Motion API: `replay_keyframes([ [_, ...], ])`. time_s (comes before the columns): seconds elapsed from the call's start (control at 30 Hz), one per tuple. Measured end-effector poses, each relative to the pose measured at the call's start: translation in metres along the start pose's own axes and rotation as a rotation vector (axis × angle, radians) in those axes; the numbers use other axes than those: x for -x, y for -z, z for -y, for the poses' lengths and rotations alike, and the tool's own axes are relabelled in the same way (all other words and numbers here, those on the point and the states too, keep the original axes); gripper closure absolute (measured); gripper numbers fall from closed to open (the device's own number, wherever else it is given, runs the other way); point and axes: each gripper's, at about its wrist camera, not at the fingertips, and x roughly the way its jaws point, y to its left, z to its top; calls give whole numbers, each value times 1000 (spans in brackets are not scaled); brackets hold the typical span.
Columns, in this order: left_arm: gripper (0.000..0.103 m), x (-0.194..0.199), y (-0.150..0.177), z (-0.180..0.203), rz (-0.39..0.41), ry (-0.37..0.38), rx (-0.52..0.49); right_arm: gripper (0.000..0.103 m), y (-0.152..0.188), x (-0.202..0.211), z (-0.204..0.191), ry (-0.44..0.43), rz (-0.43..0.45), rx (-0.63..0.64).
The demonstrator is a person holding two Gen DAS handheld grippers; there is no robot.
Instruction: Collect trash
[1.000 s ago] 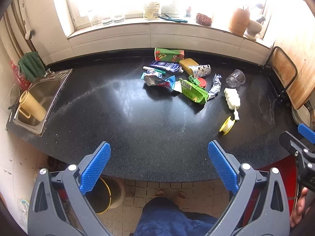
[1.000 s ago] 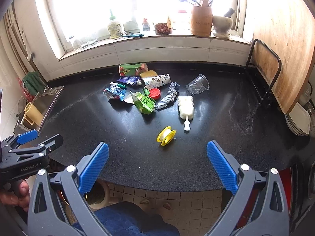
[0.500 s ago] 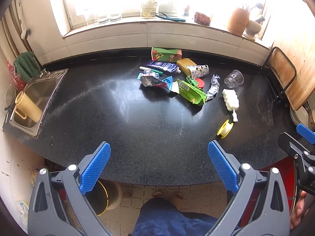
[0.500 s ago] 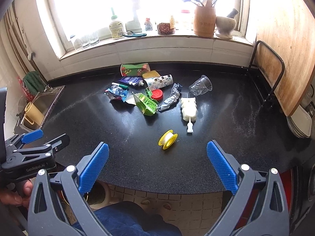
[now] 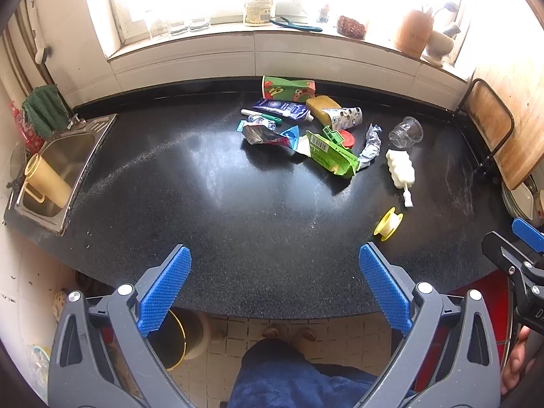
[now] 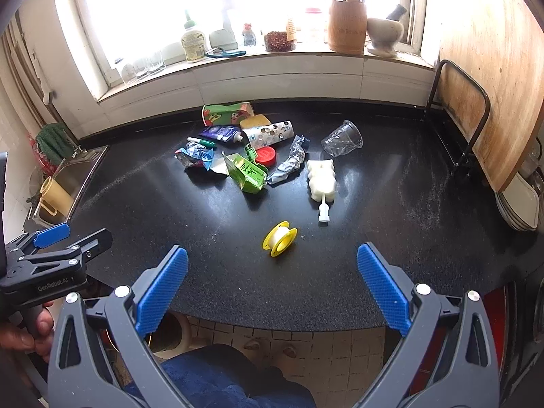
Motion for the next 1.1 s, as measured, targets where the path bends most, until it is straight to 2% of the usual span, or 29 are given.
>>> replay_keyframes([
  [0.33,7,-8,5,10,-14,12,-24,6,2,-6,9,2,-8,-1],
  [0.57,7,-27,14,30,-28,60,-100,6,-3,-26,23,11,-22,-2],
  [0.83,7,-66,25,62,-34,96,-207,6,-18,-67,38,7,-49,8],
  [1.1,6,-123,36,104,-23,148,-313,6,-32,-146,58,-14,-119,27],
])
